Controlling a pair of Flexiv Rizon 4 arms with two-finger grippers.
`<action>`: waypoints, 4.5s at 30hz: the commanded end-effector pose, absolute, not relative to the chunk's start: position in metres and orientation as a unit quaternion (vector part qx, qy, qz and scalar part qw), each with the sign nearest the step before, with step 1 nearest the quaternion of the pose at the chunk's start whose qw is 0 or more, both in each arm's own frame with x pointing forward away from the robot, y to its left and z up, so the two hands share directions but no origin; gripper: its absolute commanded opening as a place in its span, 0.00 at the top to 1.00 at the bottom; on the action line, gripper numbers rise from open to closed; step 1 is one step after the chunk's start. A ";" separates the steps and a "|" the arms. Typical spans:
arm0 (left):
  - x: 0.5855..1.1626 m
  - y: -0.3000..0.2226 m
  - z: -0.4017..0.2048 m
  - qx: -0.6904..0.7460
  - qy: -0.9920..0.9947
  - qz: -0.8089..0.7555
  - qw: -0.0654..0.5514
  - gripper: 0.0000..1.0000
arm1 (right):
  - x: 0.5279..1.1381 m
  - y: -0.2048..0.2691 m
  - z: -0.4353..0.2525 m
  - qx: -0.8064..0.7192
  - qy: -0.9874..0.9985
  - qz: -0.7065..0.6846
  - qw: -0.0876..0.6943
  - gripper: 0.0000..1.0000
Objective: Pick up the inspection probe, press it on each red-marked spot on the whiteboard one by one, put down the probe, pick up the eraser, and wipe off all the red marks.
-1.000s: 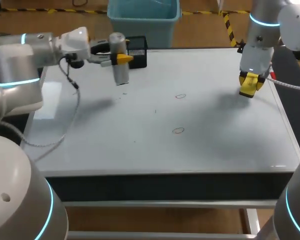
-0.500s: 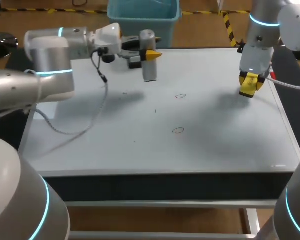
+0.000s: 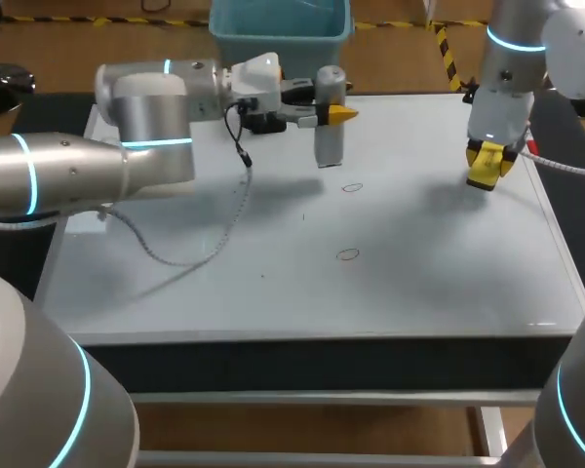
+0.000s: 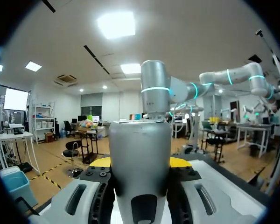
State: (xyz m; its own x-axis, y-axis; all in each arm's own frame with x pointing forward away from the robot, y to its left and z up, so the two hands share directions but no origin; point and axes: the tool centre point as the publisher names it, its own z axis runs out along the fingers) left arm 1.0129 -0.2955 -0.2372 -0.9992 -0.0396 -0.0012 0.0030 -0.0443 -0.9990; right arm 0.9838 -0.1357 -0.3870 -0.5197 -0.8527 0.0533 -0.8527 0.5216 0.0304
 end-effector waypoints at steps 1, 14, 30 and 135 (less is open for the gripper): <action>1.007 -0.313 -0.241 -0.021 0.689 -0.725 0.020 1.00 | 0.984 -0.136 -0.386 0.490 -0.871 0.001 0.031 1.00; 0.989 -0.327 -0.252 -0.026 0.685 -0.728 0.019 1.00 | 0.984 -0.136 -0.386 0.490 -0.871 0.001 0.031 1.00; 0.990 -0.339 -0.270 -0.032 0.684 -0.729 0.011 1.00 | 0.984 -0.136 -0.386 0.490 -0.871 0.001 0.031 1.00; 0.934 -0.068 -0.235 -0.130 0.667 -0.714 0.166 1.00 | 0.965 -0.075 -0.372 0.563 -0.826 0.030 0.027 1.00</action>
